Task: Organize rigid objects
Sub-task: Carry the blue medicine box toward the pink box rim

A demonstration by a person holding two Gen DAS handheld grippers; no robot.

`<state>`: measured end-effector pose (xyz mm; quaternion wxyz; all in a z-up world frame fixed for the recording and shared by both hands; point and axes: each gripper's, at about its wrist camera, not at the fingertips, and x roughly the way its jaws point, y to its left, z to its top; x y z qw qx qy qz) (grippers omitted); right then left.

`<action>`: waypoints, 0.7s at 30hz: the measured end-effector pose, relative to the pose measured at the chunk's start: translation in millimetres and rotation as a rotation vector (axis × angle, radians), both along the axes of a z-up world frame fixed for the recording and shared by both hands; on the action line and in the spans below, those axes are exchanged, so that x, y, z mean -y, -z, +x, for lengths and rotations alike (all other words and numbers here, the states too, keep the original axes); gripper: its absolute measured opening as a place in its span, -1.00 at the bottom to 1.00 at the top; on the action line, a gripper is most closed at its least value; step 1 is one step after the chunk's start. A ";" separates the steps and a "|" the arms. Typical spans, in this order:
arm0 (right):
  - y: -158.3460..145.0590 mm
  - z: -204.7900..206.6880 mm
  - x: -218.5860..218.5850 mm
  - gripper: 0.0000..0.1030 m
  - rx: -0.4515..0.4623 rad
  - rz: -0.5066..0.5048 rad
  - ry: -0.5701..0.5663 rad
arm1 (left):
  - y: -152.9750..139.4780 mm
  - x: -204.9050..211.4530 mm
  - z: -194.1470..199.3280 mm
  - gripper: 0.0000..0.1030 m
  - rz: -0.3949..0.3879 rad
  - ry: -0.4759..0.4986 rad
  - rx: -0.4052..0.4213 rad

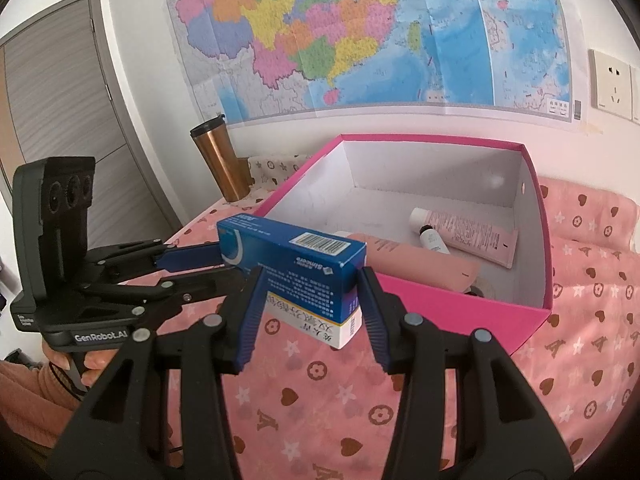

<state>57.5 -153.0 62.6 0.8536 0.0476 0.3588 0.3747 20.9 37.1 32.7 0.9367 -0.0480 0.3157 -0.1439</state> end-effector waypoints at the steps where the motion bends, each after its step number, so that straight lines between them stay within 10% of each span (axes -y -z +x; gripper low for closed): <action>1: -0.2 0.7 0.2 -0.04 -0.001 0.001 0.000 | -0.4 -0.1 0.0 -0.20 -0.001 0.000 0.002; 21: -2.7 4.5 0.2 -0.04 0.011 0.004 -0.001 | -3.7 -0.7 2.8 -0.20 -0.003 -0.003 0.014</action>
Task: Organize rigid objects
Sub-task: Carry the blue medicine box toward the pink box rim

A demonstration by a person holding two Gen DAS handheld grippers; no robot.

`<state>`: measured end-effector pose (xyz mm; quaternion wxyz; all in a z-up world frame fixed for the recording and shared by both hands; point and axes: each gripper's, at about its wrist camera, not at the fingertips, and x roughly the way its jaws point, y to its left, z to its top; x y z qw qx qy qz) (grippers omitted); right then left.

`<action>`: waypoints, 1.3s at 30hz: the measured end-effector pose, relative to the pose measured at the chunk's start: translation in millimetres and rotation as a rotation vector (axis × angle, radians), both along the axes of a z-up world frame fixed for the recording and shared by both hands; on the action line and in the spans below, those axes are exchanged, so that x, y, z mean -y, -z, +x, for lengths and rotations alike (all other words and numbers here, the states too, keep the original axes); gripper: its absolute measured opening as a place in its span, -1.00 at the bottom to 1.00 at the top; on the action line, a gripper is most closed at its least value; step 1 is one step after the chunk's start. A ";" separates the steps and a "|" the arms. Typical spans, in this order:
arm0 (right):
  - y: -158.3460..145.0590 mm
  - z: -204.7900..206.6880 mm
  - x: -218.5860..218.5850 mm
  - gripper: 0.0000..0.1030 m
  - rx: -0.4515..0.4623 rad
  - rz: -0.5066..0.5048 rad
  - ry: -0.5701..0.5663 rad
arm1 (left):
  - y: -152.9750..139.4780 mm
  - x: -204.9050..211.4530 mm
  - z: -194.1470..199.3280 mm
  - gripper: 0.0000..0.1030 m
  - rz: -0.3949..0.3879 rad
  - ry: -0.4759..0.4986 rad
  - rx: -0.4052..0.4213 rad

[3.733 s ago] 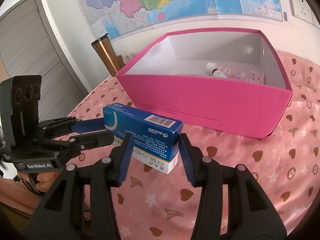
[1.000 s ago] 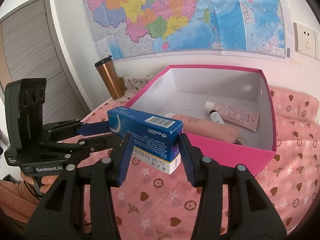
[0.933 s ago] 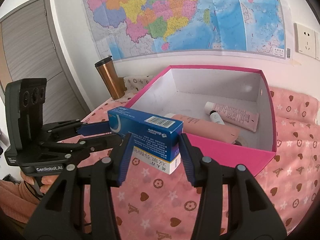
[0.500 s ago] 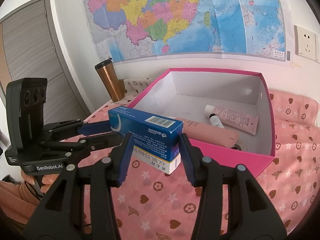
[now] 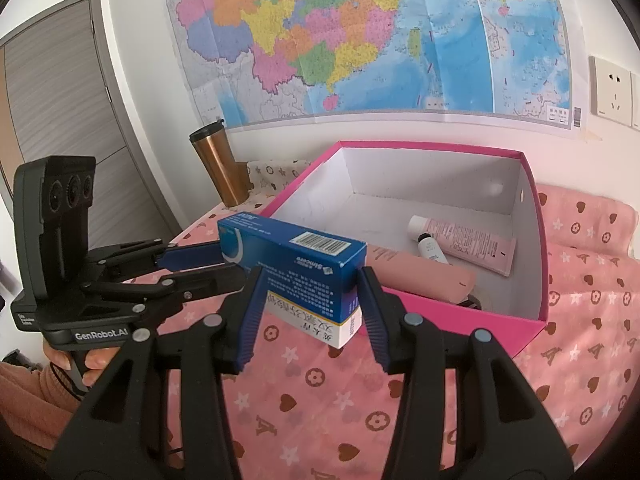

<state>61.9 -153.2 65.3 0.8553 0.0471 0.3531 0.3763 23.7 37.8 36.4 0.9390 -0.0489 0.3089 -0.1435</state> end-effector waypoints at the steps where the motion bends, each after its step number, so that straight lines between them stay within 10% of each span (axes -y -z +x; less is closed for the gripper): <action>1: 0.1 0.0 -0.2 -0.04 0.001 -0.001 0.000 | 0.1 -0.1 0.1 -0.20 0.000 -0.001 0.000; 39: -2.6 7.0 -4.1 -0.04 0.008 0.015 0.005 | -3.5 -4.7 10.9 -0.20 -0.002 -0.012 0.014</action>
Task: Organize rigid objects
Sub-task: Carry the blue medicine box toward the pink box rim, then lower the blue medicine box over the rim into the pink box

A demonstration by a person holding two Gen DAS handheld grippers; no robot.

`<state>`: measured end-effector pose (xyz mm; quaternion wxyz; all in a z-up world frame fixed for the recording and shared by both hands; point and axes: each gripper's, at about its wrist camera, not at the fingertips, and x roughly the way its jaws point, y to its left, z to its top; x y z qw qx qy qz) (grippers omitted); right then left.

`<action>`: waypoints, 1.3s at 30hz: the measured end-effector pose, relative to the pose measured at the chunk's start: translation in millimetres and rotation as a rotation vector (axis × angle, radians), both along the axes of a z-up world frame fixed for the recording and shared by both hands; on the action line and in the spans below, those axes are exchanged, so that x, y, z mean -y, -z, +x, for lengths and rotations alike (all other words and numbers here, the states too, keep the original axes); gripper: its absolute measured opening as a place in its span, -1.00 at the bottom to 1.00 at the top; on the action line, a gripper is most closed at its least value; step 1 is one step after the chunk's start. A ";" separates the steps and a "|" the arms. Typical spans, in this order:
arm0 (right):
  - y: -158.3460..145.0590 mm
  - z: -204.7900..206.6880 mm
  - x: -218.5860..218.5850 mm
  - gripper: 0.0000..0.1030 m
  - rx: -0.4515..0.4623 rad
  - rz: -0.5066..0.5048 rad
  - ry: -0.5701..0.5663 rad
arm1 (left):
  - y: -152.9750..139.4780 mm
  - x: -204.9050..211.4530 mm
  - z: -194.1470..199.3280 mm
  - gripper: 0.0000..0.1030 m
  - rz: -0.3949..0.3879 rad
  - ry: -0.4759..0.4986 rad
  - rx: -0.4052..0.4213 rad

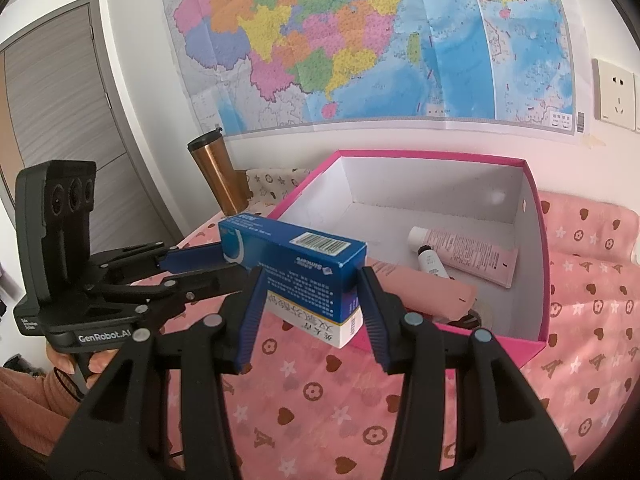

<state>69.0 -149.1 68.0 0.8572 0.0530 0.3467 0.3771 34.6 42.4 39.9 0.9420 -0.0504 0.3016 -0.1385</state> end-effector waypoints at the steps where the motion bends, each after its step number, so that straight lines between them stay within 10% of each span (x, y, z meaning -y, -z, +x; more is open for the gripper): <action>1: -0.6 0.3 -0.4 -0.04 0.002 0.000 0.000 | -0.1 0.0 0.3 -0.20 0.001 -0.001 0.000; 39: -1.5 17.4 -3.8 -0.04 0.001 0.018 0.014 | -3.9 -3.0 16.0 -0.20 0.027 -0.023 0.005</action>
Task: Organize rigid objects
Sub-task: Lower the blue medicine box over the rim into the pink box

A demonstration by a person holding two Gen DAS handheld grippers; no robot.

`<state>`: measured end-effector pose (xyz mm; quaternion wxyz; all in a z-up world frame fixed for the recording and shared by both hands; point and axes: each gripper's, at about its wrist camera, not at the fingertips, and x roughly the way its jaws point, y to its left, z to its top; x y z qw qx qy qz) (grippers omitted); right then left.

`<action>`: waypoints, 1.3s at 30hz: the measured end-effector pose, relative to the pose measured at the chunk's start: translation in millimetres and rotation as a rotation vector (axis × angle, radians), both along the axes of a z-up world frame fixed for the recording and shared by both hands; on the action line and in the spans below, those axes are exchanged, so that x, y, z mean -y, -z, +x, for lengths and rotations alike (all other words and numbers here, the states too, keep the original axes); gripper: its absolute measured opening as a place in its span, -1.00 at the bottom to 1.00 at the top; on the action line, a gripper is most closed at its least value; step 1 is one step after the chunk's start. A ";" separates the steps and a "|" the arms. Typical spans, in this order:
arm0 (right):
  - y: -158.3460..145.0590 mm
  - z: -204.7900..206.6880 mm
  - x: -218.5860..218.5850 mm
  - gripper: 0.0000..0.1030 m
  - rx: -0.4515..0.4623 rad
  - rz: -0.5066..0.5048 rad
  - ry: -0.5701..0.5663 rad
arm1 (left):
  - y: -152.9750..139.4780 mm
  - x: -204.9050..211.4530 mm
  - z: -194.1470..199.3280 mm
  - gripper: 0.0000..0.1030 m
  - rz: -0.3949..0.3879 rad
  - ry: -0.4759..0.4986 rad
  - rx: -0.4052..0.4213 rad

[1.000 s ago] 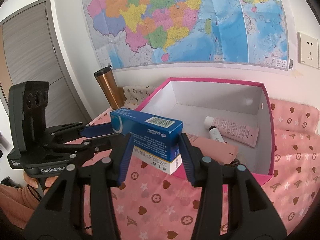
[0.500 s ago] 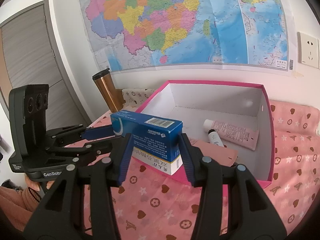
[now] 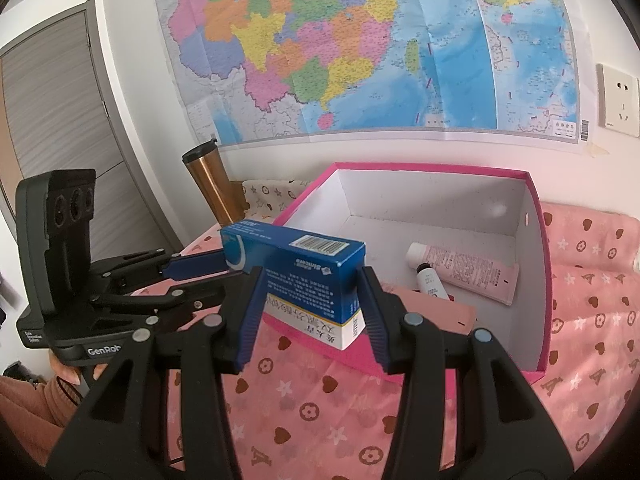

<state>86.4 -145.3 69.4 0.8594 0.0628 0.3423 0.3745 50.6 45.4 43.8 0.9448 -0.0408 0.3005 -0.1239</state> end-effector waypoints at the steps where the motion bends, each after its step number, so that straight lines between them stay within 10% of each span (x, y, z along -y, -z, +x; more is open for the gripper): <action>1: -0.1 -0.7 0.2 -0.04 0.001 -0.001 0.001 | 0.0 -0.3 0.5 -0.20 0.000 -0.001 0.000; 39: 12.9 14.4 -8.0 -0.04 -0.046 0.022 0.001 | 7.3 -7.2 18.9 -0.20 0.009 -0.025 -0.026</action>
